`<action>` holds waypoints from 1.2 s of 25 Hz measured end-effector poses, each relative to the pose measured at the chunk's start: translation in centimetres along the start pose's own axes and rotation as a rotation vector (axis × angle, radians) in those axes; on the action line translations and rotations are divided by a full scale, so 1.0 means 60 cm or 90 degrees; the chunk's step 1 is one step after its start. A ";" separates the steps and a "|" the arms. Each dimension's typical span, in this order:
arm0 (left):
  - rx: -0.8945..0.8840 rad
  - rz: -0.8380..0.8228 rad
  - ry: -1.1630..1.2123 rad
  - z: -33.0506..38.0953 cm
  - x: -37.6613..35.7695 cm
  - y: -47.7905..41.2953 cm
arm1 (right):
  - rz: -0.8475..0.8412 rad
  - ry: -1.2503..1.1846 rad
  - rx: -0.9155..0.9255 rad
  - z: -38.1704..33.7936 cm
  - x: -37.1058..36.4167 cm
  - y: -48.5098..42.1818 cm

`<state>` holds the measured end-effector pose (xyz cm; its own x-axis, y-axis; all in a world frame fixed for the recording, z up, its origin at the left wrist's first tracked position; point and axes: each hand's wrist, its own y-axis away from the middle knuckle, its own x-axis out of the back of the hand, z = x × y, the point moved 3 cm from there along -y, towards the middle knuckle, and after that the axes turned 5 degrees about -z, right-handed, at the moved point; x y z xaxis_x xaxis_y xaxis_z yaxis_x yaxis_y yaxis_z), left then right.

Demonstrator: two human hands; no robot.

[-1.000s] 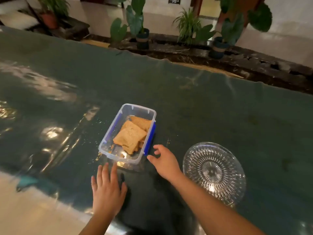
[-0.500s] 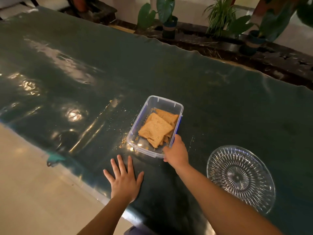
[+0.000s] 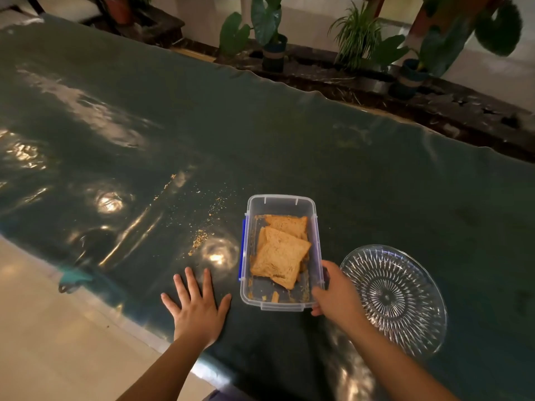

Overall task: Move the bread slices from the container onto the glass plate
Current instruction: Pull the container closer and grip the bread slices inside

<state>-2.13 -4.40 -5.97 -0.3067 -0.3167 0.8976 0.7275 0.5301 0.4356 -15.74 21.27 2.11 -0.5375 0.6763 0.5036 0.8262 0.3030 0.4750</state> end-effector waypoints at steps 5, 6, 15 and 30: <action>0.023 -0.008 0.100 0.023 0.050 -0.007 | -0.001 -0.039 0.006 0.017 0.005 0.013; 0.009 0.019 0.152 0.037 0.067 -0.006 | -0.006 -0.042 0.008 0.017 0.007 0.014; -0.182 0.048 0.547 0.181 0.155 -0.016 | 0.066 0.124 0.058 0.005 0.027 0.021; -0.215 0.100 0.449 0.172 0.104 -0.018 | 0.069 0.629 0.259 -0.132 -0.032 -0.115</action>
<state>-11.12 1.18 -0.15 0.1938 -0.7413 0.6426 0.9110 0.3790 0.1626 -21.76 12.57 3.59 -0.2051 -0.0747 0.9759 0.7743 0.5975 0.2085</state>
